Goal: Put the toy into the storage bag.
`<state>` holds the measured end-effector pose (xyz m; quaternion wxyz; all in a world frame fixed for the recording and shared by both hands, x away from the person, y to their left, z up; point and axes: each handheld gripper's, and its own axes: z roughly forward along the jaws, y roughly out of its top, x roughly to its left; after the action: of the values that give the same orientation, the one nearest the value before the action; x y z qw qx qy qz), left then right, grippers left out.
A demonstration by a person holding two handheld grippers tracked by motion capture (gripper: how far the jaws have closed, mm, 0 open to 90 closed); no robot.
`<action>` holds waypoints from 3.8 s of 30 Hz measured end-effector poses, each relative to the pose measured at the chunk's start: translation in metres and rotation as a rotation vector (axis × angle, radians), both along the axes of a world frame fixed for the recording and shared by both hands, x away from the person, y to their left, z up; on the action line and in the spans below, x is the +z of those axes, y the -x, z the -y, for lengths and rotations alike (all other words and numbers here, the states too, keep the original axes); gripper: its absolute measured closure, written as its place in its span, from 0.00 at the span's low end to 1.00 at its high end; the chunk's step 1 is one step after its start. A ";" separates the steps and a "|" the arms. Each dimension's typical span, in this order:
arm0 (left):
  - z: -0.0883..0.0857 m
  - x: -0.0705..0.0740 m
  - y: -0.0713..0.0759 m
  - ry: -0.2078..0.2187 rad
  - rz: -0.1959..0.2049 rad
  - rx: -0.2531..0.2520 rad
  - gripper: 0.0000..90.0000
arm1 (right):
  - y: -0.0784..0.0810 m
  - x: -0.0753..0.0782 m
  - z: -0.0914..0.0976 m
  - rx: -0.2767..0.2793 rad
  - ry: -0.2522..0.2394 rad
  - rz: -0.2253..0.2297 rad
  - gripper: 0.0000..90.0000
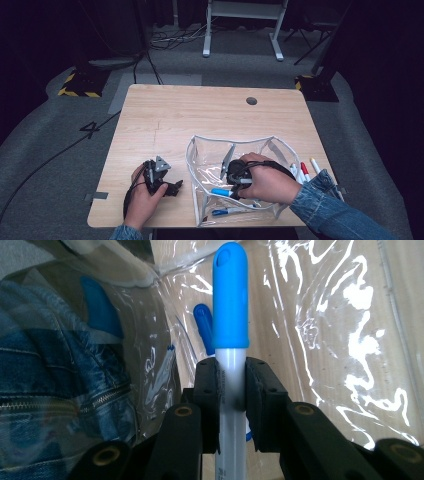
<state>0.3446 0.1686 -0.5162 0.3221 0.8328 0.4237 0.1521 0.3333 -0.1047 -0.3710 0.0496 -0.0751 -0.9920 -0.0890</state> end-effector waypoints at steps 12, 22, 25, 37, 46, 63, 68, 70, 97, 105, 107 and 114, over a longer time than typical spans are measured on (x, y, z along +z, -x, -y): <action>0.000 0.000 0.000 0.000 0.000 0.000 0.00 | 0.001 -0.023 -0.003 0.033 0.052 -0.059 0.86; 0.000 0.000 0.000 0.004 -0.004 -0.006 0.00 | 0.002 -0.027 -0.002 0.049 0.032 -0.064 0.73; 0.000 0.000 0.000 0.003 -0.004 -0.006 0.00 | 0.000 -0.019 0.001 0.008 -0.020 -0.031 0.68; 0.000 0.000 0.000 0.003 -0.004 -0.006 0.00 | -0.005 0.039 0.023 -0.097 -0.223 0.178 0.67; 0.000 0.000 0.000 0.003 -0.004 -0.006 0.00 | -0.007 0.082 0.070 -0.235 -0.305 0.252 0.67; 0.000 0.000 0.000 0.008 -0.012 -0.003 0.00 | -0.025 0.084 0.185 -0.576 -0.361 0.298 0.66; 0.000 0.000 0.000 0.008 -0.011 0.000 0.00 | -0.030 0.074 0.208 -0.639 -0.339 0.309 0.65; 0.000 0.000 -0.001 0.007 -0.008 -0.002 0.00 | -0.038 0.062 0.226 -0.691 -0.310 0.317 0.65; 0.000 0.000 -0.001 0.003 0.000 0.020 0.00 | -0.067 -0.078 0.310 -1.014 -0.074 0.220 0.63; 0.000 0.000 -0.001 0.004 -0.003 0.021 0.00 | -0.070 -0.098 0.312 -1.081 -0.023 0.162 0.77; 0.000 0.000 -0.001 0.004 -0.003 0.020 0.00 | -0.071 -0.098 0.311 -1.102 -0.020 0.163 0.79; 0.000 0.000 -0.001 0.004 -0.003 0.020 0.00 | -0.072 -0.097 0.309 -1.137 -0.010 0.163 0.86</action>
<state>0.3454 0.1689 -0.5163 0.3216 0.8281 0.4329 0.1530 0.4055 -0.4135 -0.4681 -0.0825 -0.5893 -0.7959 -0.1117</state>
